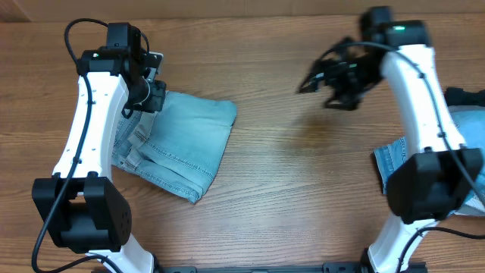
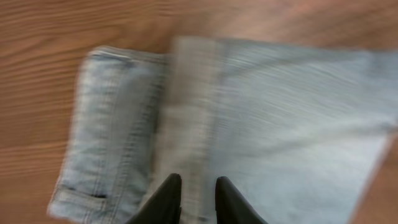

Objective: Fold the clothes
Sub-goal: 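Press the folded shorts flat with the right gripper, then lift away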

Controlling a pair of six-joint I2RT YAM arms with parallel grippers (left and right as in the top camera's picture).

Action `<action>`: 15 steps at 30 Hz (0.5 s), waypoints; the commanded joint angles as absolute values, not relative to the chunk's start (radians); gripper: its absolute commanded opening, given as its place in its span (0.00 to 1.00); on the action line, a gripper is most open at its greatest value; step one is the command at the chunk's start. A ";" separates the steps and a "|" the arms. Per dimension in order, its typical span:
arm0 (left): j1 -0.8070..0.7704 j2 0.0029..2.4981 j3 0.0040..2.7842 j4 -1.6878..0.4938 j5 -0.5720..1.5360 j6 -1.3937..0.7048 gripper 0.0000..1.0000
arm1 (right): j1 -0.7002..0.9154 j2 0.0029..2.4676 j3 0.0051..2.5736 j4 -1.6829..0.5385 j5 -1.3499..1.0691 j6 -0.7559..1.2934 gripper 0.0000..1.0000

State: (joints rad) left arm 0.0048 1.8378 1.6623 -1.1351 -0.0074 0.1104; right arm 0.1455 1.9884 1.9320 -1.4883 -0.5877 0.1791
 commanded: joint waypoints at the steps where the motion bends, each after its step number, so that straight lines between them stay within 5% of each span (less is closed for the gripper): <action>1: 0.062 1.844 1.663 -1.130 -0.243 -0.171 0.32 | 0.411 1.961 1.943 -1.449 -0.692 0.163 0.70; 3: 0.114 1.844 1.663 -1.149 -0.247 -0.216 0.61 | 0.531 1.962 1.943 -1.375 -0.665 0.269 0.54; 4: 0.147 1.844 1.663 -1.154 -0.247 -0.260 0.62 | 0.588 1.962 1.937 -1.329 -0.645 0.324 0.20; 5: 0.175 1.844 1.663 -1.156 -0.242 -0.287 0.70 | 0.641 1.962 1.925 -1.290 -0.612 0.381 0.13; 9: 0.279 1.844 1.663 -1.174 -0.157 -0.296 0.75 | 0.802 1.969 1.776 -1.056 -0.517 0.530 0.04; 15: 0.294 1.844 1.663 -1.177 -0.137 -0.292 0.79 | 0.881 2.054 1.629 -0.670 -0.492 0.577 0.04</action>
